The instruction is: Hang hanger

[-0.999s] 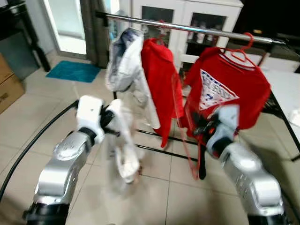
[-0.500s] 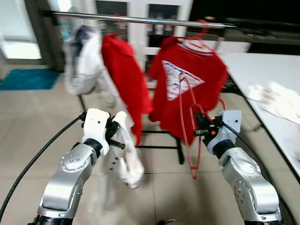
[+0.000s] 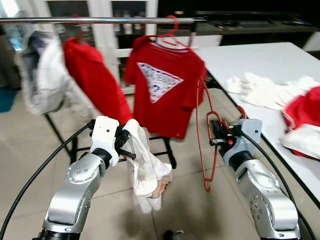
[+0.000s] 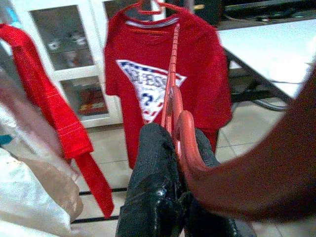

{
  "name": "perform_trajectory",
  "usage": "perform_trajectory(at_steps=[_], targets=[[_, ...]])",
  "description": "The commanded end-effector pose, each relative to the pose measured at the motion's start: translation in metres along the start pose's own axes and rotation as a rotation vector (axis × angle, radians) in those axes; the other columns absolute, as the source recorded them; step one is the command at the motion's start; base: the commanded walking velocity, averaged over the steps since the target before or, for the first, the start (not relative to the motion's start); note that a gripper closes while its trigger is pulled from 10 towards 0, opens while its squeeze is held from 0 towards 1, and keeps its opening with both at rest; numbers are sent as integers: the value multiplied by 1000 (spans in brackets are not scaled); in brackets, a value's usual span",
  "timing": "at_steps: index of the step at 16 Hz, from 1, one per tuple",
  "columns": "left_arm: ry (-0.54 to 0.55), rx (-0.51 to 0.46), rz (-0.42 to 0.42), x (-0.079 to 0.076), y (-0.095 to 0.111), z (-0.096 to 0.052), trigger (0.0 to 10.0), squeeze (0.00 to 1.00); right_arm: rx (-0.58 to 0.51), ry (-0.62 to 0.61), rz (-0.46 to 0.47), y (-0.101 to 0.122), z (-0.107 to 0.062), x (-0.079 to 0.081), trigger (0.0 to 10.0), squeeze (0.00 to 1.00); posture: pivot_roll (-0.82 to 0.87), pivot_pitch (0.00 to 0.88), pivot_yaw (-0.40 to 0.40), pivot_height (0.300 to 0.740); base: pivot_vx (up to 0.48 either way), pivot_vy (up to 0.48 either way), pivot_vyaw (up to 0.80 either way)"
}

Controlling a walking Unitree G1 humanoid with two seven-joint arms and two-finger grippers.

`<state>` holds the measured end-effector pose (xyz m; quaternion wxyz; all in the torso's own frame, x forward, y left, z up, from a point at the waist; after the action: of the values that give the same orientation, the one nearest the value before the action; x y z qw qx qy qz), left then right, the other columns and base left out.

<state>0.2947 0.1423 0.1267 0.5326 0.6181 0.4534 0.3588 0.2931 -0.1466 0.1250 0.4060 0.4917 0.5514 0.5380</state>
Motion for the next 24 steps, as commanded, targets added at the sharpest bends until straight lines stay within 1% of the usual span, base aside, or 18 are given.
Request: perform_trajectory(at_steps=[1,3,6,8,10,14,15,18,20,21,22,23,24], targets=[[-10,-56,11,-3,13,1,10000,0,-37,-4,-14,9,-1,-1,10000,0,-99,0,-37,740,0,0,-800],[-15,-63,11,-4,14,0,10000,0,-13,28,34,7,-1,4,10000,0,-97,0,-34,740,0,0,-800],[-36,-74,6,-8,16,0,10000,0,-10,34,31,6,-1,4,10000,0,-95,0,-33,740,0,0,-800],[-38,-59,24,-9,15,2,10000,0,-5,24,22,5,0,3,10000,0,-95,0,-33,740,0,0,-800],[-41,-62,23,-11,15,2,10000,0,-3,23,25,5,-1,2,10000,0,-96,0,-30,740,0,0,-794],[-34,-60,6,-9,15,2,10000,0,9,-12,80,3,-2,-3,10000,0,-96,0,-29,740,0,0,-800],[-36,-60,5,-9,15,1,10000,0,13,-13,80,2,-3,-3,10000,0,-95,0,-29,740,0,0,-800],[-41,-59,3,-10,15,1,10000,0,25,-16,89,0,-3,-3,10000,0,-97,0,-27,740,0,344,-796],[-47,-55,5,-10,14,2,10000,0,60,-30,73,-4,-4,-4,10000,0,-99,0,-25,740,0,358,-800],[-49,-44,33,-10,14,3,10000,0,69,-34,71,-5,-4,-5,10000,0,-101,0,-24,740,0,0,-800],[-57,-28,79,-11,12,4,10000,0,71,-38,68,-5,-4,-5,10000,0,-101,0,-23,740,0,-480,-800],[-56,-28,86,-12,11,4,10000,0,71,-40,66,-5,-5,-5,10000,0,-104,0,-20,740,0,-480,-800],[-57,-31,70,-13,11,4,10000,0,72,-43,66,-5,-5,-6,10000,0,-105,0,-19,740,0,-480,-800]])
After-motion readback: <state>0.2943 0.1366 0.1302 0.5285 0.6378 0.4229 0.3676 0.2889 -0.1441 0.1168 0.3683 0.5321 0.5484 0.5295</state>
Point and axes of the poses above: a point about 5 cm out from each wrist's last joint towards the gripper, its own z axis pointing out of the wrist towards the gripper, its own y axis along the axis of the wrist's last joint, x = y × z, the point moved 3 cm from there along z, pointing out of the wrist towards the gripper, and after that the axes turned 5 degrees about -z, right-handed, at the moved point
